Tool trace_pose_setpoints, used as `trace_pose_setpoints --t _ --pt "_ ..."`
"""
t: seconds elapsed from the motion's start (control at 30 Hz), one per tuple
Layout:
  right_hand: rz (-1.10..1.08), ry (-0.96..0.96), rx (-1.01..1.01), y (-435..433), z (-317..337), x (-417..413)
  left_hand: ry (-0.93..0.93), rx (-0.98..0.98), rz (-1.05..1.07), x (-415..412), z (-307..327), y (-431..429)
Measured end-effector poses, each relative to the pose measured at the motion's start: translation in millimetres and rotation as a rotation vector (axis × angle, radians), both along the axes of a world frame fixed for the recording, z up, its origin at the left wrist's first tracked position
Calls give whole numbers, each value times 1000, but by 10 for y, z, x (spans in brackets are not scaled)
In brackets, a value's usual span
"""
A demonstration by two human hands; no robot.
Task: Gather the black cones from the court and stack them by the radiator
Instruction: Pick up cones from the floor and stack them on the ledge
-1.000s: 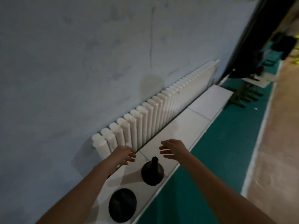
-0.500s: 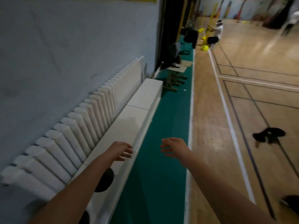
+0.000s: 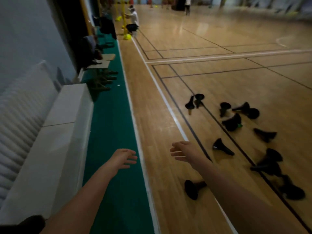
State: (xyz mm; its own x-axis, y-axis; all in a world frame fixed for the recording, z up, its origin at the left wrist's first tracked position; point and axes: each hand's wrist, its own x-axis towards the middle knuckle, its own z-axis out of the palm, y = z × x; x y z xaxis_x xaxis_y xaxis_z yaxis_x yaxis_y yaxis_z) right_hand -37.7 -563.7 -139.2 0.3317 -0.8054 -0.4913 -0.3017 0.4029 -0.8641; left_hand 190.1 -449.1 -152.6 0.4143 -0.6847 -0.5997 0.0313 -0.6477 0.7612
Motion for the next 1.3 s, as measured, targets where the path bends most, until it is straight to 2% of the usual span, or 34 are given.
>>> trace_pose_setpoints --t 0.27,0.77,1.13,1.3 --pt "-263 65 52 -157 -71 -759 62 21 -272 -695 -69 -830" --pt "-713 120 195 -389 -212 -1452 57 74 -598 -1021 -293 -1890" --pt "-754 126 232 -1001 -466 -2339 21 137 -672 -1951 -523 -2700" --pt "-646 108 259 -1648 -623 -3008 0 109 -561 -2578 -712 -3141"
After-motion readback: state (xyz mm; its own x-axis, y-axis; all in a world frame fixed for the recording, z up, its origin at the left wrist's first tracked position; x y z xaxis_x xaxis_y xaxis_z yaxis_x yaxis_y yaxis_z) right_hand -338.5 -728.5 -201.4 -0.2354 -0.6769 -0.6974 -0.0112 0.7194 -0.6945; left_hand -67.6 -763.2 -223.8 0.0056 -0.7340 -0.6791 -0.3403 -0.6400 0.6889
